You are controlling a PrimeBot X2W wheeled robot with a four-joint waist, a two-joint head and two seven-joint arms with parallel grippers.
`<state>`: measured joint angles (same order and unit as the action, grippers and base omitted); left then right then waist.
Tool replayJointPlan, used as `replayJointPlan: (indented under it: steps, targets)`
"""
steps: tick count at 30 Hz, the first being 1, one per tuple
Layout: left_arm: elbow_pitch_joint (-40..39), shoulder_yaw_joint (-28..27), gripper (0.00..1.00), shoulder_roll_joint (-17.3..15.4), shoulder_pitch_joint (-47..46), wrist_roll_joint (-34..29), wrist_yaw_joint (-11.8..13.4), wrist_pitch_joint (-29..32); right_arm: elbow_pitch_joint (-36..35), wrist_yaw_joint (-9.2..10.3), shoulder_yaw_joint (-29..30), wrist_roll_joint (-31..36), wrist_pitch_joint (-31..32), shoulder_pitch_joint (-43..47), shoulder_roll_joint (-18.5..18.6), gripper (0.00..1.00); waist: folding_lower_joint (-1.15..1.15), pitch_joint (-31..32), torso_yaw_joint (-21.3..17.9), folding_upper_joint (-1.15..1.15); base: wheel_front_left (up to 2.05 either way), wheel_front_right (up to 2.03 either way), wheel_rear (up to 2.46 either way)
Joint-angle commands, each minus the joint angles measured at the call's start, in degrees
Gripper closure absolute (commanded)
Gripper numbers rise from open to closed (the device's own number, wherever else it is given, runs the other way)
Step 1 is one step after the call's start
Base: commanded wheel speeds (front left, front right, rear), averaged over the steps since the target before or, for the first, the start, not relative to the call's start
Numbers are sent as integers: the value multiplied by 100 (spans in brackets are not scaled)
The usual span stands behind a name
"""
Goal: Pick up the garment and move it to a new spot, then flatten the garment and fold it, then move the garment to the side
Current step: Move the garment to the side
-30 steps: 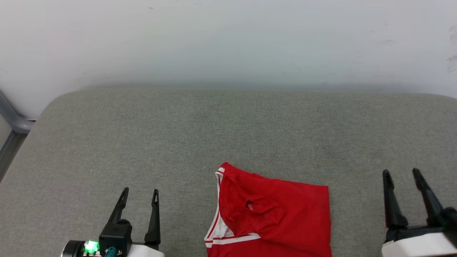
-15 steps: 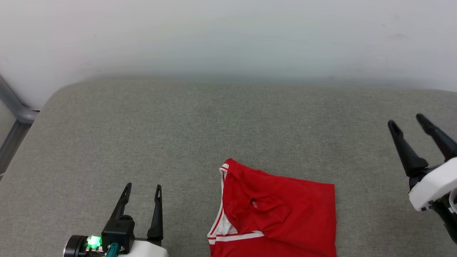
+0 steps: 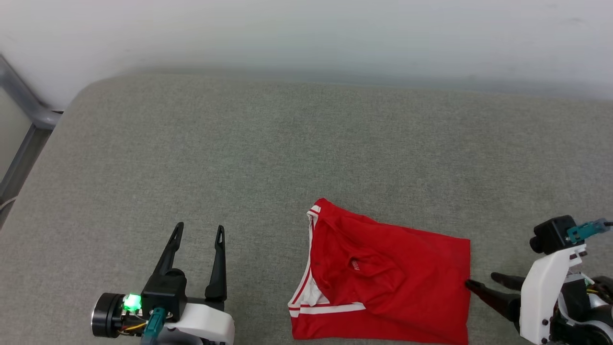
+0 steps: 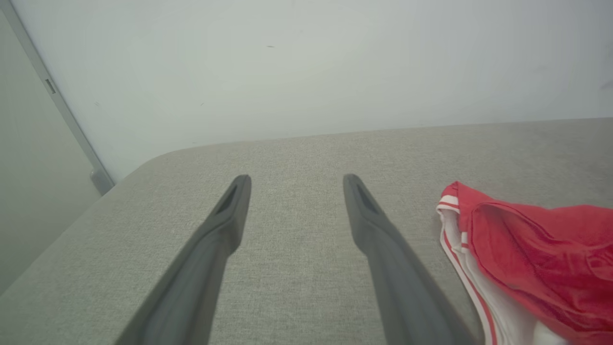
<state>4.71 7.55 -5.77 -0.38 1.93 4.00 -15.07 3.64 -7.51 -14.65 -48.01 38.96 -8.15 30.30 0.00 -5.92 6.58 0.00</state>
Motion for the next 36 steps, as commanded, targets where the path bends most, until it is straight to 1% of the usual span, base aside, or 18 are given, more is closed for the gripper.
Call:
replayJointPlan:
  steps: [1,7,12,16,17,18,20,21,26,32,36]
  targets:
    - [-21,11,0,10,-80,-8,0,-12,66,5,-66,-60,14,56,-8,0,0,-111,85,0,0,0,0]
    - [-25,37,0,28,-254,-20,-7,-12,532,5,-447,-141,-101,-185,-181,0,0,-371,216,0,0,0,0]
    - [7,52,0,46,-382,-28,-8,-12,1024,5,-855,-119,-402,-373,-384,0,0,-506,303,0,0,0,0]
    - [33,69,0,66,-449,-29,1,-12,1322,7,-1207,-56,-689,-481,-406,0,0,-551,357,0,0,0,0]
    - [48,57,0,72,-449,-13,19,-12,1413,8,-1395,-62,-955,-553,-331,84,0,-546,360,0,0,0,0]
    - [52,44,0,75,-433,-8,30,-12,1411,8,-1442,-75,-1052,-600,-305,100,0,-536,349,0,0,0,0]
    - [62,27,0,80,-384,2,40,-12,1371,4,-1572,-101,-1201,-668,-225,100,0,-507,309,0,0,0,0]
    - [74,28,0,88,-346,11,47,-12,1298,6,-1683,-58,-1373,-784,-111,100,0,-465,257,0,0,0,0]
    - [74,8,0,76,-267,11,35,-12,1050,6,-1889,108,-1809,-1143,176,100,0,-343,55,0,0,0,0]
    - [40,-47,0,87,-174,27,65,-12,772,6,-2089,479,-2147,-1520,537,100,0,-237,-368,0,0,0,0]
    - [19,-70,0,97,-130,44,58,-12,537,7,-2146,720,-2194,-1726,839,100,0,-241,-696,0,0,0,0]
